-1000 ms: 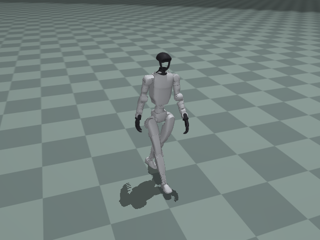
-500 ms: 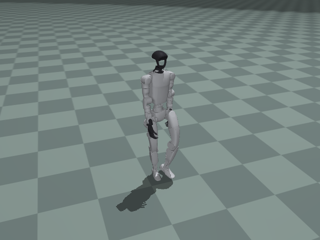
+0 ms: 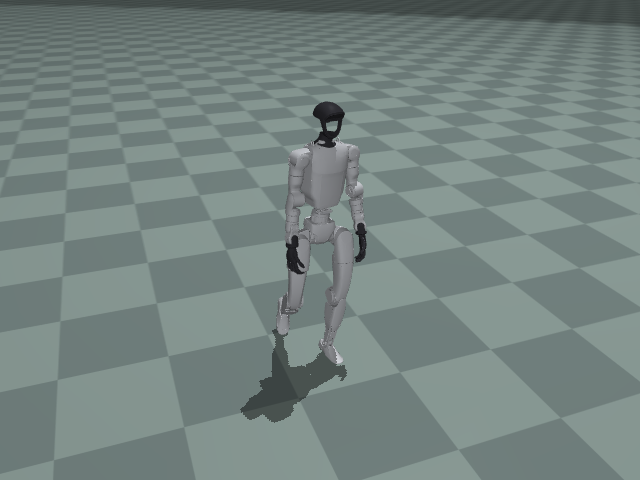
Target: Walk run
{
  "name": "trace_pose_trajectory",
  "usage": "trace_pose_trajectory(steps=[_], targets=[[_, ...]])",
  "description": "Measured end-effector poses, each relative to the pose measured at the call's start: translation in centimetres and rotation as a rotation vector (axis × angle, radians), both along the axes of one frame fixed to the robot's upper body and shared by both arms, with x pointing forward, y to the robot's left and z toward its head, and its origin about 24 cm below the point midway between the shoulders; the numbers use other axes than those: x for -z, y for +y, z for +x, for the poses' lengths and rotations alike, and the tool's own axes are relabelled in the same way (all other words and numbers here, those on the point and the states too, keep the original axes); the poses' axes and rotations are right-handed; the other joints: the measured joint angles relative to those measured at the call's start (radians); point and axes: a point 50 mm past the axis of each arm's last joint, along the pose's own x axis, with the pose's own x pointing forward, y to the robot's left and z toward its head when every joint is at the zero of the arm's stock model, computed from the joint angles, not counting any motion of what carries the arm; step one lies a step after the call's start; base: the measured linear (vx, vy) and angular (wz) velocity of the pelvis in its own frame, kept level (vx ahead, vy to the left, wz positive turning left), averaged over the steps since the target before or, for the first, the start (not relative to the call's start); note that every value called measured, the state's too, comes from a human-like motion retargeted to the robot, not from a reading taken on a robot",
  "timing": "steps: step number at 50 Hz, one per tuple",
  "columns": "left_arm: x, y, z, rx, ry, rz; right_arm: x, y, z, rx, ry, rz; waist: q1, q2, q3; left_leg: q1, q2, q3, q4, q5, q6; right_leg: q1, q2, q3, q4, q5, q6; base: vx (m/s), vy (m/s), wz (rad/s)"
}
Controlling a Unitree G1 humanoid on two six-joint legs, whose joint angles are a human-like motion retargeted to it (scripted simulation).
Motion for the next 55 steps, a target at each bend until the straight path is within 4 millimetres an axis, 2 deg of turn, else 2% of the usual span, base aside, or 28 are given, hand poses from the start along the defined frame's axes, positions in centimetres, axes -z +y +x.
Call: trace_pose_trajectory(steps=[2, 4, 8, 12, 16, 20, 22, 25, 28, 30, 32, 35, 36, 38, 40, 44, 48, 50, 52, 55], targets=[[-0.7, 0.0, 2.6, 0.010, -0.081, -0.004, 0.1, -0.1, -1.5, -0.009, 0.039, -0.007, -0.021, -0.012, -0.004, 0.039, -0.022, -0.003, -0.039, -0.009, 0.019, -0.126, -0.011, 0.030, 0.054, -0.063, 0.040, 0.70, 0.00, 0.11], [-1.6, 0.0, 5.1, 0.008, -0.159, -0.011, 0.1, -0.2, -3.1, -0.004, 0.083, -0.005, -0.056, -0.017, -0.006, 0.076, -0.042, -0.025, -0.069, -0.018, 0.034, -0.221, -0.028, 0.012, 0.029, -0.131, 0.041, 0.56, -0.02, 0.56], [-3.3, -0.2, 8.9, -0.010, -0.283, -0.041, 0.1, -0.4, -6.0, 0.000, 0.159, 0.001, -0.123, -0.038, -0.008, 0.152, -0.087, -0.063, -0.106, -0.055, 0.055, -0.338, -0.053, -0.040, -0.239, -0.222, 0.019, 0.61, -0.05, 0.59], [-4.7, -0.3, 11.4, -0.021, -0.371, -0.072, -0.1, -0.2, -8.2, 0.020, 0.218, 0.008, -0.178, -0.087, 0.003, 0.256, -0.153, -0.103, -0.131, -0.106, 0.079, -0.386, -0.030, 0.047, -0.629, -0.204, 0.060, 0.84, -0.15, 0.57], [-5.0, -0.3, 11.8, -0.010, -0.392, -0.084, -0.2, 0.1, -9.9, 0.050, 0.263, 0.031, -0.209, -0.093, -0.004, 0.346, -0.152, -0.132, -0.124, -0.159, 0.079, -0.412, -0.023, 0.098, -0.761, -0.202, 0.066, 0.80, -0.18, 0.50], [-3.9, -0.5, 9.9, -0.003, -0.335, -0.087, -0.3, 0.0, -10.0, 0.065, 0.264, 0.030, -0.223, -0.113, -0.029, 0.396, -0.164, -0.119, -0.066, -0.161, 0.087, -0.411, -0.047, 0.077, -0.658, -0.116, 0.019, 0.98, -0.26, 0.27], [-2.8, -0.5, 7.7, -0.009, -0.268, -0.080, -0.2, 0.1, -9.6, 0.070, 0.260, 0.033, -0.237, -0.112, -0.040, 0.393, -0.146, -0.085, 0.018, -0.079, 0.092, -0.411, -0.042, 0.128, -0.582, -0.154, -0.013, 0.89, -0.23, 0.43], [-1.2, -0.3, 3.7, -0.038, -0.167, -0.051, 0.0, 0.5, -7.9, 0.067, 0.218, 0.037, -0.241, -0.137, -0.042, 0.331, -0.102, 0.041, 0.262, 0.109, 0.119, -0.327, -0.037, 0.145, -0.574, -0.243, -0.042, 0.82, -0.35, -0.08], [-0.1, 0.6, -0.4, -0.065, -0.054, 0.016, 0.3, 1.1, -5.3, 0.066, 0.142, 0.050, -0.194, -0.167, -0.026, 0.214, -0.027, 0.139, 0.612, 0.167, 0.119, -0.210, 0.005, 0.119, -0.621, -0.286, -0.080, 0.80, -0.43, -0.43], [0.4, 0.8, -3.0, -0.079, 0.016, 0.051, 0.3, 1.2, -3.2, 0.058, 0.095, 0.059, -0.173, -0.181, -0.016, 0.138, 0.043, 0.212, 0.779, 0.095, 0.119, -0.150, 0.023, 0.151, -0.650, -0.307, -0.080, 0.84, -0.19, 0.07], [0.8, 0.4, -5.6, -0.094, 0.086, 0.055, 0.2, 1.2, -0.9, 0.043, 0.034, 0.051, -0.163, -0.187, -0.011, 0.068, 0.048, 0.264, 0.813, 0.065, 0.119, -0.086, 0.003, 0.133, -0.701, -0.309, -0.072, 0.60, 0.10, 0.20], [1.1, 0.0, -9.4, -0.118, 0.186, 0.065, -0.3, 1.0, 3.1, 0.022, -0.072, 0.040, -0.177, -0.195, -0.026, -0.063, -0.005, 0.296, 0.742, 0.041, 0.119, -0.037, -0.023, 0.122, -0.742, -0.322, -0.058, 0.59, 0.09, 0.29], [1.1, 0.0, -10.6, -0.122, 0.217, 0.069, -0.5, 1.0, 4.4, 0.021, -0.110, 0.046, -0.179, -0.190, -0.030, -0.094, -0.001, 0.303, 0.685, 0.038, 0.102, -0.021, -0.016, 0.104, -0.751, -0.329, -0.060, 0.68, -0.03, 0.19], [1.0, -0.1, -12.6, -0.131, 0.276, 0.072, -1.1, 1.2, 7.0, 0.020, -0.187, 0.058, -0.170, -0.178, -0.029, -0.143, -0.005, 0.302, 0.544, 0.033, 0.053, 0.017, 0.006, 0.086, -0.769, -0.341, -0.063, 0.63, -0.06, -0.04], [0.9, -0.1, -14.2, -0.142, 0.331, 0.070, -1.9, 1.2, 9.4, 0.017, -0.259, 0.068, -0.145, -0.155, -0.017, -0.173, -0.026, 0.244, 0.361, 0.038, -0.027, 0.065, 0.045, 0.084, -0.791, -0.352, -0.067, 0.80, -0.03, -0.32], [0.7, -0.3, -15.6, -0.169, 0.388, 0.057, -3.3, 1.2, 12.9, -0.012, -0.366, 0.077, -0.087, -0.108, 0.018, -0.203, -0.037, 0.039, 0.031, 0.076, -0.159, 0.187, 0.109, 0.073, -0.841, -0.371, -0.059, 0.65, 0.01, -0.61], [0.8, -0.2, -15.0, -0.175, 0.377, 0.046, -3.9, 1.4, 14.3, -0.032, -0.414, 0.095, -0.039, -0.099, 0.032, -0.234, -0.022, -0.003, -0.096, 0.115, -0.198, 0.277, 0.110, 0.103, -0.854, -0.359, -0.024, 0.83, 0.10, -0.62], [0.9, -0.1, -14.0, -0.166, 0.353, 0.047, -3.9, 1.5, 14.2, -0.019, -0.421, 0.103, -0.037, -0.091, 0.033, -0.232, -0.025, 0.003, -0.065, 0.124, -0.180, 0.308, 0.108, 0.107, -0.844, -0.336, 0.000, 0.76, 0.17, -0.11], [1.0, -0.1, -12.9, -0.160, 0.325, 0.050, -3.4, 1.4, 13.1, -0.004, -0.394, 0.112, -0.032, -0.079, 0.023, -0.221, -0.017, 0.053, -0.011, 0.125, -0.147, 0.329, 0.110, 0.119, -0.811, -0.287, 0.030, 0.77, 0.17, -0.24], [1.2, -0.3, -11.2, -0.167, 0.282, 0.038, -2.1, 1.5, 9.9, -0.014, -0.296, 0.123, -0.007, -0.076, -0.006, -0.225, -0.022, 0.022, 0.064, 0.124, -0.104, 0.306, 0.090, 0.170, -0.688, -0.105, 0.089, 0.83, 0.22, -0.74]])
